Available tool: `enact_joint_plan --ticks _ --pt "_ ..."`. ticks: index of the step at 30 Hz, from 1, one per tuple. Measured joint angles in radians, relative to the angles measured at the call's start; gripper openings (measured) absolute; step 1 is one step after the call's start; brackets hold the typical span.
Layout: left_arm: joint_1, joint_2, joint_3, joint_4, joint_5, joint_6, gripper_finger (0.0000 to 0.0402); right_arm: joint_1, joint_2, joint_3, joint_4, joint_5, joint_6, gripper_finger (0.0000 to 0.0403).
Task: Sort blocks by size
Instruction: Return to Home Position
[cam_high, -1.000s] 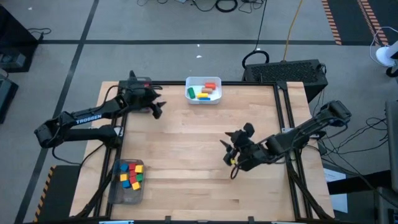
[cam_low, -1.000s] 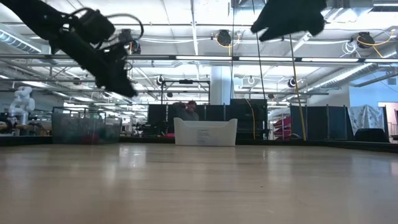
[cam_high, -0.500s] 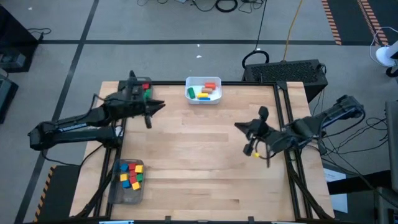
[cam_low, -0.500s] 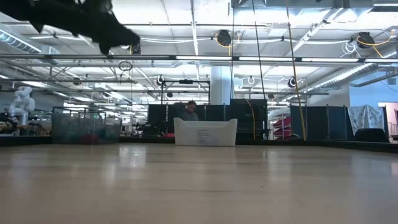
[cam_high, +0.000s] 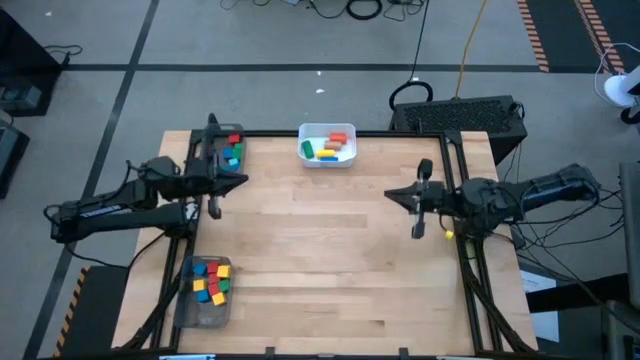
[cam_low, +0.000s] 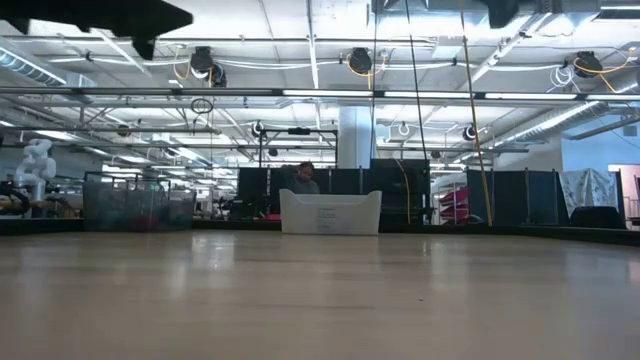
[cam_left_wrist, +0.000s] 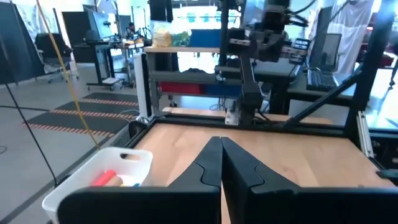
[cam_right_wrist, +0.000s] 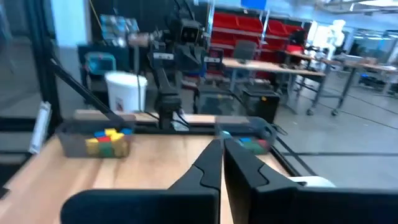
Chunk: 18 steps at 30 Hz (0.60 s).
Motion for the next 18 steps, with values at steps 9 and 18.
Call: enact_joint_plan --ticks 9,18 --pt "-0.003 -0.174 -0.072 -0.094 -0.004 0.005 0.0002 -0.127 -0.153 -0.287 0.251 -0.169 0.083 0.0" --pt "-0.002 -0.351 -0.198 -0.092 -0.004 0.011 0.0001 -0.187 -0.199 -0.425 0.333 -0.196 0.103 0.0"
